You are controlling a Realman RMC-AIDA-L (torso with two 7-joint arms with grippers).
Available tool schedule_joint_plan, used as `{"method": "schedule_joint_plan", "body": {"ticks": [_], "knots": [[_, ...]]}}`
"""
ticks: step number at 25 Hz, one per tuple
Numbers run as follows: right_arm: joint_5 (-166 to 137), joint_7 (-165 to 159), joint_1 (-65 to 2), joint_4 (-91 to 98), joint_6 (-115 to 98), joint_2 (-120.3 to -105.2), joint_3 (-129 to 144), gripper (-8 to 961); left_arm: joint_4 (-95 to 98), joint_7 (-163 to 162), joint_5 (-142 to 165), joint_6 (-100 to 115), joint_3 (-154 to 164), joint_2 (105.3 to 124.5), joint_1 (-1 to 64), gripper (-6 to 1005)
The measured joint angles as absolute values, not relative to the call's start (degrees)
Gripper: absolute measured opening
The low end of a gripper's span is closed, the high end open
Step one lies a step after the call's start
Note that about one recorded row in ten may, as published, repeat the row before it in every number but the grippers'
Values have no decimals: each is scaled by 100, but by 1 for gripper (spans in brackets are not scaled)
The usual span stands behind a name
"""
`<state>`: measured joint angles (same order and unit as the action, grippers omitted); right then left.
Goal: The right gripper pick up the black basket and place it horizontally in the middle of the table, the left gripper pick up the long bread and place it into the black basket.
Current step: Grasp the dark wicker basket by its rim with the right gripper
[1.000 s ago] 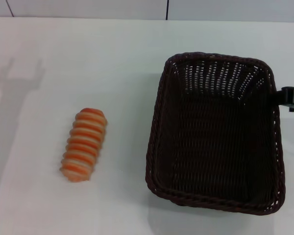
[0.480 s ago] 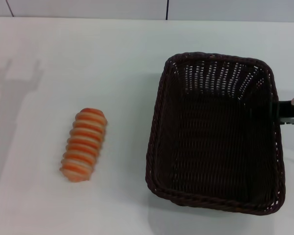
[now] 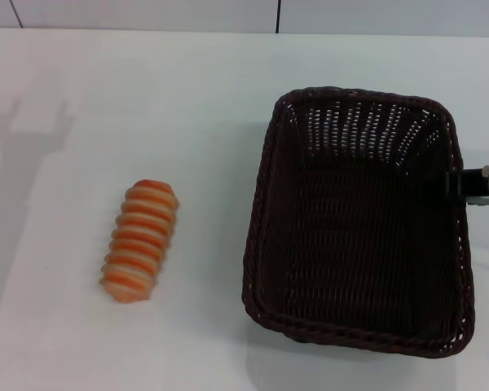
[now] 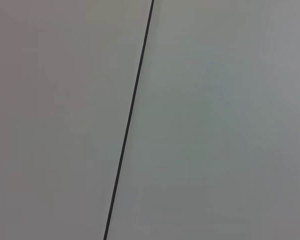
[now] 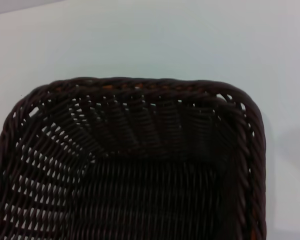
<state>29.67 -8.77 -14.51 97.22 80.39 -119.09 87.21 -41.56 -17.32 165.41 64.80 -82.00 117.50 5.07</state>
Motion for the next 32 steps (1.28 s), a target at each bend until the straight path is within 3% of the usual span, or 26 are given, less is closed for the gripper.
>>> {"method": "schedule_joint_plan", "body": {"ticks": [6, 12, 13, 32], "knots": [[2971, -801, -1450, 9715, 8013, -11909, 8722, 522, -4158, -1731, 16541, 6555, -8200, 11765, 490, 770], [2972, -728, -1477, 9625, 7965, -11909, 8708, 320, -4158, -1732, 16541, 6592, -8200, 11768, 471, 769], [2972, -701, -1483, 9607, 7939, -11909, 8683, 174, -4157, -1732, 16541, 6592, -8200, 11771, 459, 769], [3339, 1824, -1436, 9587, 5757, -11909, 8425, 153, -4201, -1666, 16541, 6053, -8200, 11794, 380, 768]]}}
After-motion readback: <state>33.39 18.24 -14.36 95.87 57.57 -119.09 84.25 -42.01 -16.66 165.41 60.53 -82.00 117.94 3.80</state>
